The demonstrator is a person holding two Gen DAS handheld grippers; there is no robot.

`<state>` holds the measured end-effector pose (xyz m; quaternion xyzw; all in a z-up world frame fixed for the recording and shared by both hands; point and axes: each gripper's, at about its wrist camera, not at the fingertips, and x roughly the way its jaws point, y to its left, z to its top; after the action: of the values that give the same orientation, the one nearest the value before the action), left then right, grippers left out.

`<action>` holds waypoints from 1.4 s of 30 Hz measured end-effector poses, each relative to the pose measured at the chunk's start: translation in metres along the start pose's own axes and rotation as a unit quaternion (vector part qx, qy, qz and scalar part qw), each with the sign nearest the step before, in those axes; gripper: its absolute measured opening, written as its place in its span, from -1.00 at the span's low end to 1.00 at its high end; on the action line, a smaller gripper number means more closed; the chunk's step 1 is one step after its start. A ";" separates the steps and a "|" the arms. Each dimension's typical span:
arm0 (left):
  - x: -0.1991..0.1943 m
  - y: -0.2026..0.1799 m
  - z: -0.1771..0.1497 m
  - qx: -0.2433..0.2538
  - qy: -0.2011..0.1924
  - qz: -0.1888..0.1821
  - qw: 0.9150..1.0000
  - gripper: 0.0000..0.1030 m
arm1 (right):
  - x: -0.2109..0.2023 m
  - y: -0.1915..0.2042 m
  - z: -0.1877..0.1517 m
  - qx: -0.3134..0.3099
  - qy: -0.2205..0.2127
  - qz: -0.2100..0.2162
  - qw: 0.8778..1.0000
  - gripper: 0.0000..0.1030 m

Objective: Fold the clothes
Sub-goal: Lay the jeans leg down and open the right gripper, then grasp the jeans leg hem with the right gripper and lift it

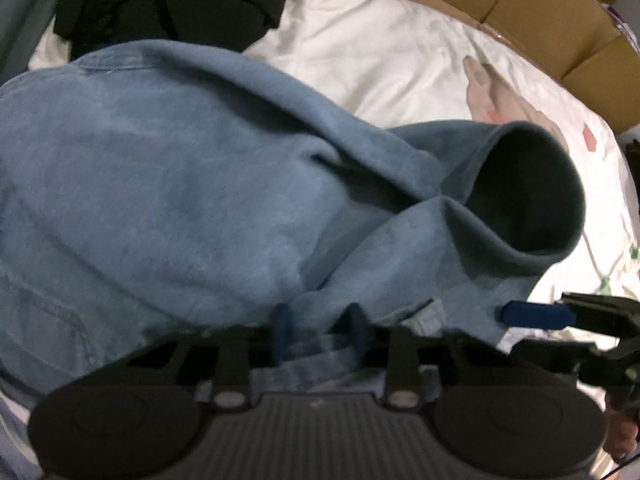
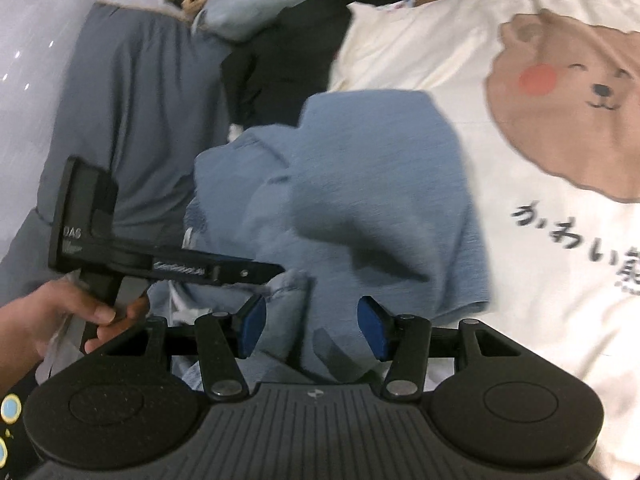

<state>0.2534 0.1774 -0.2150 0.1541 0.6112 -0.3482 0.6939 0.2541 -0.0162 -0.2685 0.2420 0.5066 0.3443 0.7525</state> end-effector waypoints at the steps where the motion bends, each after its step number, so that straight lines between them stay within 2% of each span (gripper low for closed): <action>1: -0.002 0.001 -0.001 -0.001 -0.001 -0.002 1.000 -0.56 | 0.004 0.002 -0.001 -0.002 0.006 0.004 1.000 0.13; 3: -0.007 0.002 -0.002 -0.004 -0.002 -0.007 1.000 -0.68 | 0.013 0.006 -0.003 -0.006 0.020 0.007 1.000 0.13; 9: -0.028 -0.006 -0.005 0.008 -0.018 -0.028 0.999 -0.74 | 0.041 0.022 -0.005 -0.029 0.047 0.009 0.998 0.10; 10: -0.031 -0.009 -0.005 0.010 -0.020 -0.030 0.999 -0.74 | 0.042 0.024 -0.007 -0.033 0.044 0.006 0.998 -0.13; 11: -0.035 -0.010 -0.005 0.012 -0.024 -0.034 0.999 -0.74 | 0.041 0.025 -0.008 -0.034 0.039 0.003 0.999 -0.66; 12: -0.038 -0.012 -0.005 0.013 -0.027 -0.038 0.999 -0.74 | 0.040 0.025 -0.009 -0.035 0.035 0.001 0.999 -0.71; 16: -0.048 -0.021 -0.004 0.013 -0.044 -0.061 0.997 -0.74 | 0.012 0.022 -0.016 -0.048 -0.004 0.002 0.999 -0.76; 20: -0.055 -0.042 0.001 0.031 -0.072 -0.071 0.994 -0.57 | -0.027 0.006 -0.026 -0.010 -0.056 -0.020 0.998 -0.79; 24: -0.069 -0.057 0.009 0.055 -0.113 -0.068 0.990 -0.06 | -0.072 -0.016 -0.039 0.029 -0.097 -0.045 0.994 -0.80; 25: -0.071 -0.059 0.010 0.060 -0.120 -0.065 0.989 -0.04 | -0.083 -0.021 -0.042 0.037 -0.105 -0.050 0.993 -0.80; 28: -0.066 -0.057 0.012 0.050 -0.118 -0.061 0.990 -0.03 | -0.118 -0.040 -0.053 0.072 -0.134 -0.071 0.986 -0.80; 33: -0.049 -0.050 0.006 0.036 -0.086 -0.042 0.995 -0.04 | -0.171 -0.070 -0.071 0.112 -0.180 -0.110 0.971 -0.80; 42: -0.024 -0.050 0.003 0.014 -0.059 -0.047 0.997 -0.04 | -0.237 -0.107 -0.102 0.174 -0.236 -0.182 0.938 -0.80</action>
<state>0.2218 0.1466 -0.1807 0.1143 0.5709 -0.3978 0.7091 0.1295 -0.2642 -0.2412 0.3476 0.4014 0.0410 0.8464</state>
